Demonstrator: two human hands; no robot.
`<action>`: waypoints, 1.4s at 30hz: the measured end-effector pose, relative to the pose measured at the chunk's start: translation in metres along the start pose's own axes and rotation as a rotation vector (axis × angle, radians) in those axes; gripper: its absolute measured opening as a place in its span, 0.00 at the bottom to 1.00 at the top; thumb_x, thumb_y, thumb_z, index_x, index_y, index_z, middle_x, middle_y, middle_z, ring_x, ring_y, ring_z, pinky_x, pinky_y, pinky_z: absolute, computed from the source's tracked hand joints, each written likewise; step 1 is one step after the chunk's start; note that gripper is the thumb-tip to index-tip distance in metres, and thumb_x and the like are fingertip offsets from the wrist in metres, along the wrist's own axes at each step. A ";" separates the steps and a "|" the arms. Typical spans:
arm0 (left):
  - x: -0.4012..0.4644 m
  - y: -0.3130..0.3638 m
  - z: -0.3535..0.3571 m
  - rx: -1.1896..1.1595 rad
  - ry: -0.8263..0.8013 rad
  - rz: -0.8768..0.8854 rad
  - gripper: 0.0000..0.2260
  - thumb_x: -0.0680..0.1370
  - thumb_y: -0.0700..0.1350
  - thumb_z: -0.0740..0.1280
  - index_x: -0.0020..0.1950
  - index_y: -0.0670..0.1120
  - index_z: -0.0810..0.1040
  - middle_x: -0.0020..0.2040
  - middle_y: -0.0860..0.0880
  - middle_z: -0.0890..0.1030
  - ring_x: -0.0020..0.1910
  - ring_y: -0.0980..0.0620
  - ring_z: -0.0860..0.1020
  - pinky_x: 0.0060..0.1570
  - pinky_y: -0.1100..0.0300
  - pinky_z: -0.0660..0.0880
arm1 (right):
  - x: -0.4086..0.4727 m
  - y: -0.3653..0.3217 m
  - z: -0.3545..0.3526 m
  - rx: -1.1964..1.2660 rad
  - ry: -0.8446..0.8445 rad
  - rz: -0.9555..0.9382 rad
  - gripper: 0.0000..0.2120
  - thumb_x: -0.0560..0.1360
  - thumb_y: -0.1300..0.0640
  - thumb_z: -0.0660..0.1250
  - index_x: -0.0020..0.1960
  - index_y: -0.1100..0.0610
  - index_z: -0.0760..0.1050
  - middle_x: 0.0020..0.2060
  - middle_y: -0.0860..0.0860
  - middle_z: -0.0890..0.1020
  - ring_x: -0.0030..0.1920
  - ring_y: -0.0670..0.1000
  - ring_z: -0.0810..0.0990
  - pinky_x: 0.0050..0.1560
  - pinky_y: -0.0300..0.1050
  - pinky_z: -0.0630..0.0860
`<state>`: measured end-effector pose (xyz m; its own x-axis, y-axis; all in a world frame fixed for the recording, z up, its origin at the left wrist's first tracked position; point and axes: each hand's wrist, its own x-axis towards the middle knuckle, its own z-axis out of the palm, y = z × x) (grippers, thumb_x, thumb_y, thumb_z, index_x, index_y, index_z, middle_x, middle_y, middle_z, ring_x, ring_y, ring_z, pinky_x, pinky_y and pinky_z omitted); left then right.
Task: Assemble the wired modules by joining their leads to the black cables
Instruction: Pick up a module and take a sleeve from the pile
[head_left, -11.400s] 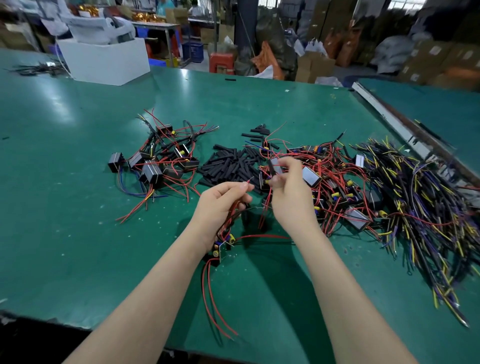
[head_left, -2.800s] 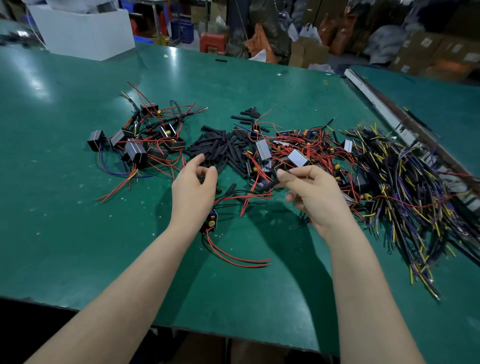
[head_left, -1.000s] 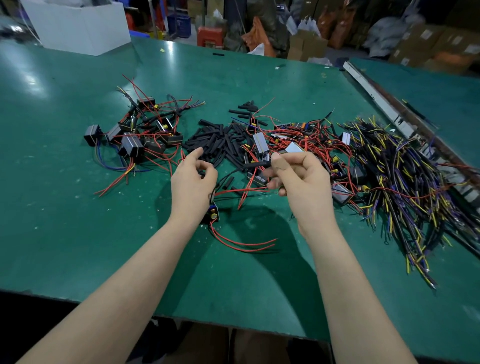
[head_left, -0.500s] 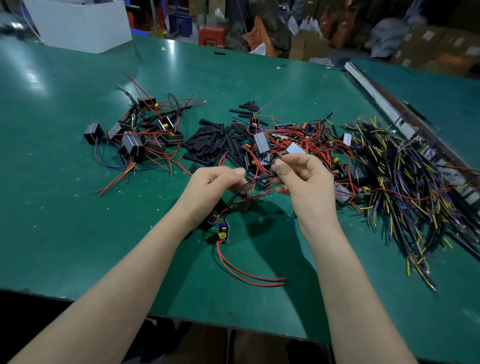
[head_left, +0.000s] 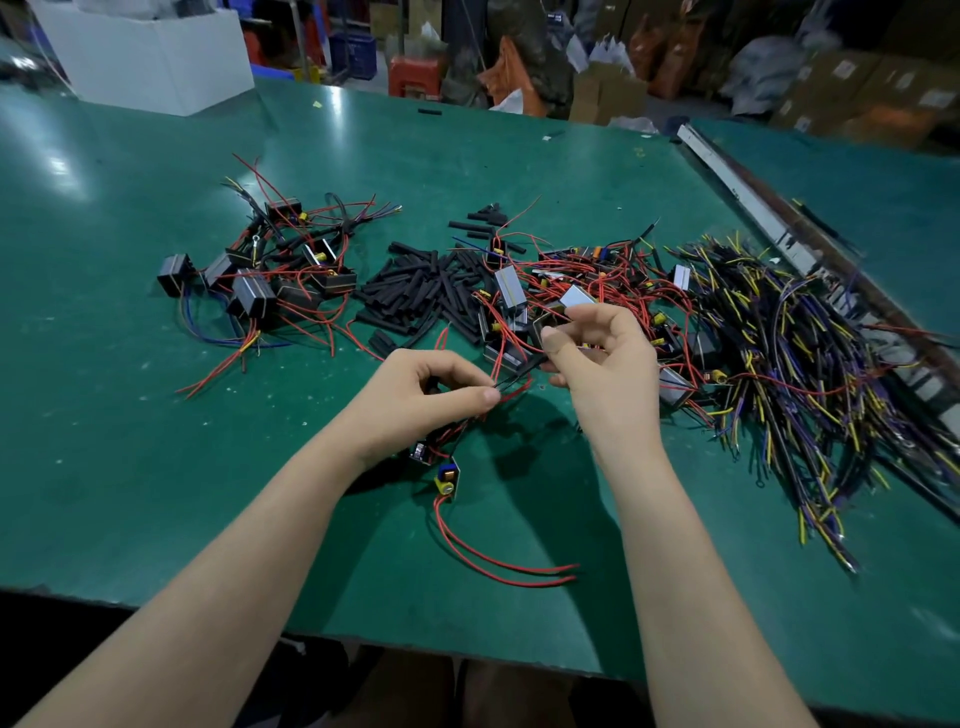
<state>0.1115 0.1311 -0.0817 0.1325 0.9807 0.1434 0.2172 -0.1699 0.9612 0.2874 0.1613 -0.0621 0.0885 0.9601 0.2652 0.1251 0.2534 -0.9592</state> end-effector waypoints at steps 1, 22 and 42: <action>0.001 0.000 0.000 0.002 0.006 -0.002 0.01 0.69 0.48 0.74 0.37 0.52 0.84 0.34 0.53 0.82 0.34 0.59 0.75 0.36 0.69 0.71 | 0.000 0.000 0.000 0.032 0.007 0.009 0.10 0.75 0.62 0.70 0.47 0.48 0.73 0.38 0.45 0.80 0.38 0.46 0.81 0.36 0.41 0.78; 0.006 -0.011 0.005 0.002 0.175 0.116 0.12 0.73 0.42 0.70 0.42 0.49 0.66 0.40 0.51 0.79 0.36 0.59 0.72 0.38 0.68 0.70 | -0.005 -0.003 0.012 0.191 -0.144 0.070 0.15 0.75 0.57 0.70 0.60 0.50 0.71 0.37 0.42 0.84 0.33 0.42 0.77 0.36 0.30 0.72; 0.006 -0.009 -0.002 -0.012 -0.064 0.047 0.14 0.71 0.38 0.75 0.39 0.48 0.69 0.37 0.51 0.82 0.36 0.56 0.76 0.41 0.62 0.73 | 0.000 0.003 0.011 0.174 -0.155 0.083 0.06 0.78 0.62 0.66 0.49 0.53 0.80 0.35 0.43 0.81 0.29 0.36 0.74 0.31 0.27 0.68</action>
<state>0.1087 0.1384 -0.0892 0.2042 0.9634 0.1739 0.1981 -0.2146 0.9564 0.2766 0.1633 -0.0661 -0.0627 0.9817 0.1799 -0.0500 0.1769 -0.9830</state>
